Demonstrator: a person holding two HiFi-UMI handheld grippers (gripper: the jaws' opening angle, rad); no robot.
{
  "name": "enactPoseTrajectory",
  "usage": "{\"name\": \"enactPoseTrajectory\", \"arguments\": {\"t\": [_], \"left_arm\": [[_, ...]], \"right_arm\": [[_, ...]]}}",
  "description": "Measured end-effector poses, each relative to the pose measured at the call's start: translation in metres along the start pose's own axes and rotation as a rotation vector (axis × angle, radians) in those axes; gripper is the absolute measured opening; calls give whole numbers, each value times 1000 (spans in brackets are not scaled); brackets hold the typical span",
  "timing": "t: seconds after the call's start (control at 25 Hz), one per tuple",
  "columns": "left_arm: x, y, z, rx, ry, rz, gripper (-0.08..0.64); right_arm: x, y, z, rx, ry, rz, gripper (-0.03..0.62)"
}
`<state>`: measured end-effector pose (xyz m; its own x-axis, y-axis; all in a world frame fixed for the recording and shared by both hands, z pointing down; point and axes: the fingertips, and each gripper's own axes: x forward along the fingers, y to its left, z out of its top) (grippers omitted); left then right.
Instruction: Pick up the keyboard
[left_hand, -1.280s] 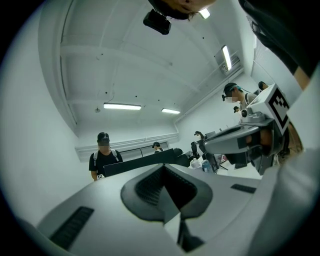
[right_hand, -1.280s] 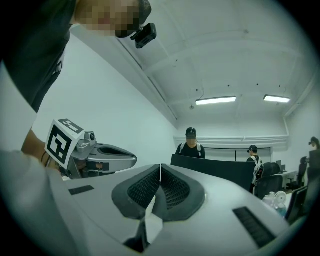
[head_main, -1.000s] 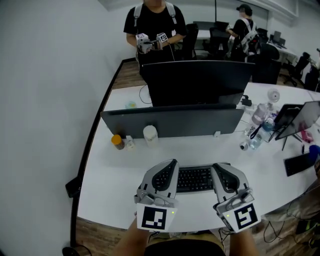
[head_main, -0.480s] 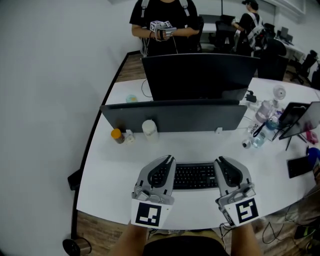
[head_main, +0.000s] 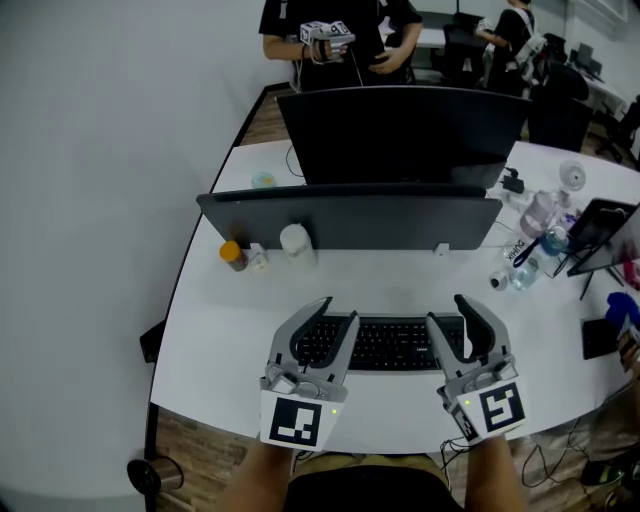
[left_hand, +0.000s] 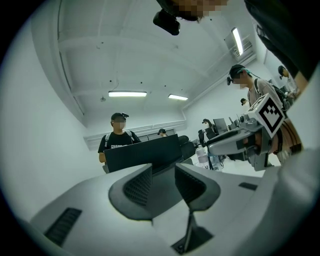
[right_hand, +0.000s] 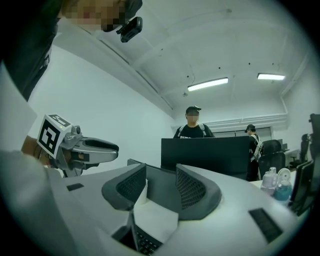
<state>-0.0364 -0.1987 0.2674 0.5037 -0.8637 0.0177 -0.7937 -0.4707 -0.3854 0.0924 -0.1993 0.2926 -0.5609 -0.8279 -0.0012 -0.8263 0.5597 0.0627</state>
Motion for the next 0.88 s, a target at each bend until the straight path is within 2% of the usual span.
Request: {"name": "enactPoseTrajectory", "arguments": {"t": [0.24, 0.56, 0.72, 0.88], "left_arm": [[10, -13, -15, -45, 41, 19, 174], [11, -10, -42, -168, 104, 50, 233], [12, -5, -72, -145, 173, 33, 244], [16, 6, -94, -172, 214, 36, 263]], "right_arm": [[-3, -17, -16, 33, 14, 9, 223], [-4, -28, -48, 75, 85, 15, 256], [2, -28, -68, 80, 143, 16, 262], [9, -27, -82, 72, 201, 25, 268]]}}
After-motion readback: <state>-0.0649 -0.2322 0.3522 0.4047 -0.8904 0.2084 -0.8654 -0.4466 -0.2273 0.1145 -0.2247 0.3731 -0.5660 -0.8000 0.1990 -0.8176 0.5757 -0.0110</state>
